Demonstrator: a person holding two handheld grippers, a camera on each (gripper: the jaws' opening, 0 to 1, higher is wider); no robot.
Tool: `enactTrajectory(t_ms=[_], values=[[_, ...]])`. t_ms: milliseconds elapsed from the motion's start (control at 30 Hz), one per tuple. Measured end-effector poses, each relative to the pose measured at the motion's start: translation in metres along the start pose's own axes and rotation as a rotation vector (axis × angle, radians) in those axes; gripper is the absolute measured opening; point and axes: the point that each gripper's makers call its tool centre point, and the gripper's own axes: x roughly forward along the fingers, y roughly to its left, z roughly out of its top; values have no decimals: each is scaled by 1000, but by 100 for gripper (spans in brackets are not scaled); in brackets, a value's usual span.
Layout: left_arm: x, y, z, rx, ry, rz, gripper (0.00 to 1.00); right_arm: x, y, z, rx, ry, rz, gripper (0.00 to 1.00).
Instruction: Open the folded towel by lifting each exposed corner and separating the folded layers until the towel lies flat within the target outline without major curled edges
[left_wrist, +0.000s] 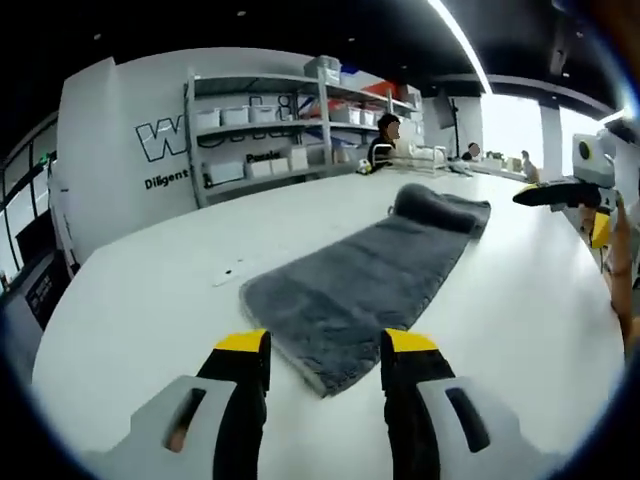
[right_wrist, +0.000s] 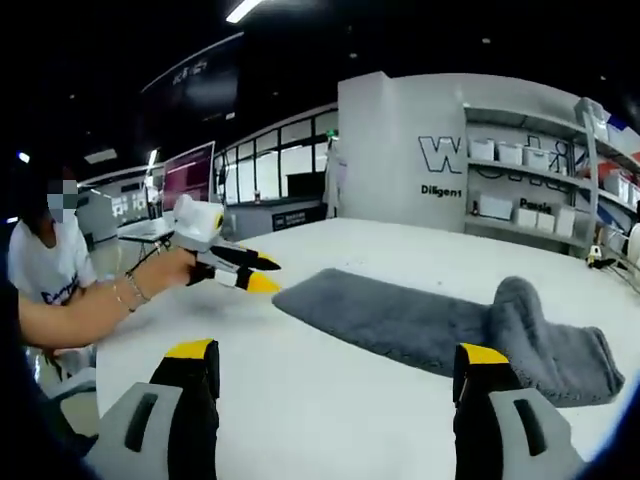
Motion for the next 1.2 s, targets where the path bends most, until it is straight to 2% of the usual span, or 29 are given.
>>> enactTrajectory(t_ms=[100, 367, 433, 533, 567, 733, 833, 900, 967, 1100, 1200], values=[[13, 2, -5, -12, 15, 5, 33, 0, -1, -1, 3, 5, -3, 100], [35, 11, -17, -18, 92, 29, 28, 1, -2, -3, 9, 13, -1, 100], [37, 11, -22, 36, 118, 45, 25, 1, -3, -3, 15, 16, -6, 100], [38, 0, -22, 41, 117, 23, 18, 1, -5, -3, 22, 13, -17, 100], [38, 1, -21, 81, 118, 35, 18, 1, -5, -2, 23, 11, -18, 100], [39, -6, -22, 122, 108, 15, 10, 3, -7, 1, 30, 4, 0, 100], [39, -9, -23, 194, 121, 34, 7, 5, -7, 0, 37, 5, 12, 100], [39, -11, -23, 207, 127, 38, 6, 6, -7, -2, 36, 13, 14, 100], [39, -9, -23, 207, 131, 34, 5, 8, -6, -5, 39, 27, 18, 100], [36, -5, -26, 148, 137, -13, 4, 7, -7, -7, 42, 32, 15, 100], [32, 1, -28, 142, 154, -2, 4, 6, -7, -5, 38, 27, 13, 100]])
